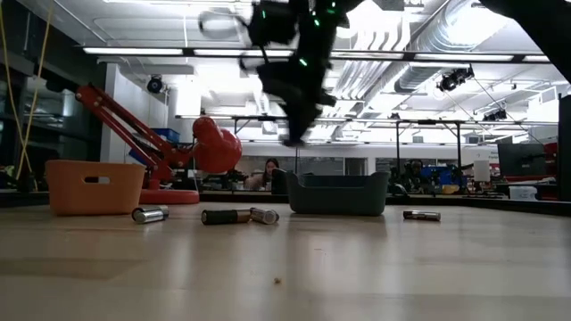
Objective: Sort batteries
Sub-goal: Put the silver battery from the blue bin into the orange bin, then adjust the orange and blue bins
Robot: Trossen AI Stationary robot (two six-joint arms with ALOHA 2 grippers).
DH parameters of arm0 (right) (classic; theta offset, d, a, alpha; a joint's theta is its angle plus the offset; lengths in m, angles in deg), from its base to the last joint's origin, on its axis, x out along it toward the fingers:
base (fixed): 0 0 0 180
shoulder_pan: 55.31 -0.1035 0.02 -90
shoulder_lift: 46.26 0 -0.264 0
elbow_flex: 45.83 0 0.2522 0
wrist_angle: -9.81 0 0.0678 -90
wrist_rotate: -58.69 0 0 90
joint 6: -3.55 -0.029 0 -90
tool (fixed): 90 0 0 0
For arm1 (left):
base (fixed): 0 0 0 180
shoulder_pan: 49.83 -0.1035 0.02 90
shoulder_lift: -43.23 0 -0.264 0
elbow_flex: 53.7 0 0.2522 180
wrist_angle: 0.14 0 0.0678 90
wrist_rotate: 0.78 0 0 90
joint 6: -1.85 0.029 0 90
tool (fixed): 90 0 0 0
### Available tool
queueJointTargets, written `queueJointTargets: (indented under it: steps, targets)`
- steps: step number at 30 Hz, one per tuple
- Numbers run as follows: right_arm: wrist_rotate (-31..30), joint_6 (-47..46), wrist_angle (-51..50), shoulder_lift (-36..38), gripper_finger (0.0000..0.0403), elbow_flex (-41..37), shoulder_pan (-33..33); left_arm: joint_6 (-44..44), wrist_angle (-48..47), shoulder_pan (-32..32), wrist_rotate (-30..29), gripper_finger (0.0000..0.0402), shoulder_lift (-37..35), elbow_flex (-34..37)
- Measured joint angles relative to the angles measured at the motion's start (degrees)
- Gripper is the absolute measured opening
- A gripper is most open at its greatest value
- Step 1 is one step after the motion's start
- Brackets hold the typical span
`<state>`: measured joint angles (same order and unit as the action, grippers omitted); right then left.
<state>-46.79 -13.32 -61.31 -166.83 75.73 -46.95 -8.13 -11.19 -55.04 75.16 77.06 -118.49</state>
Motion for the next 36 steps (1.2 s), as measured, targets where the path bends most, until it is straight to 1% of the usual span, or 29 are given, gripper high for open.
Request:
queueJointTargets:
  steps: [5, 8, 10, 14, 17, 20, 23, 27, 30, 31, 33, 35, 36]
  targets:
    - [12.0, -6.8, 22.6, -0.4, 0.0019, 0.8, -3.0, -0.3, -2.8, 0.0, 0.3, 0.0193, -2.5, 0.0]
    - [16.6, -11.5, 34.1, -2.2, 0.0019, 0.8, -5.1, -0.4, -4.5, 0.0, 0.3, 0.0193, -2.7, 0.0]
    - [18.8, -14.3, 39.0, -4.1, 0.0019, 0.8, -6.2, -0.4, -5.6, 0.0, 0.4, 0.0193, -2.5, 0.0]
    - [21.1, -17.6, 47.6, -7.8, 0.0019, 0.8, -7.7, -0.4, -6.6, 0.0, 0.4, 0.0193, -1.6, 0.0]
    - [21.2, -18.0, 53.6, -9.6, 0.0019, 0.8, -8.2, -0.4, -6.4, 0.0, 0.4, 0.0193, -1.1, 0.0]
    - [21.2, -20.6, 57.6, -11.1, 0.0022, 0.8, -8.1, -0.5, -6.2, 0.0, 0.4, 0.0193, -0.8, 0.0]
    - [21.8, -23.1, 60.4, -12.2, 0.006, 0.7, -8.0, -1.0, -6.4, 0.0, 0.4, 0.0193, -0.6, 0.0]
    - [21.4, -23.1, 63.9, -12.5, 0.0142, 0.7, -8.0, -1.7, -6.2, 0.0, 0.9, 0.0193, -0.4, 0.0]
    - [20.1, -22.8, 63.7, -12.5, 0.0195, 0.7, -7.5, -2.0, -6.2, 0.0, 1.0, 0.0193, -0.4, 0.0]
    - [20.9, -22.7, 63.6, -12.6, 0.0209, 0.7, -7.2, -2.0, -6.2, 0.0, 1.1, 0.0193, -0.4, 0.0]
    - [25.2, -22.7, 62.9, -12.3, 0.0228, 0.7, -6.0, -2.0, -6.2, 0.0, 1.1, 0.0193, -0.4, 0.0]
    - [30.5, -21.4, 59.8, -11.2, 0.0235, 0.7, -4.7, -2.0, -6.3, 0.0, 1.1, 0.0193, -0.4, 0.0]
    - [32.1, -19.8, 56.8, -10.2, 0.0237, 0.7, -4.1, -2.0, -6.3, 0.0, 1.1, 0.0193, -0.4, 0.0]
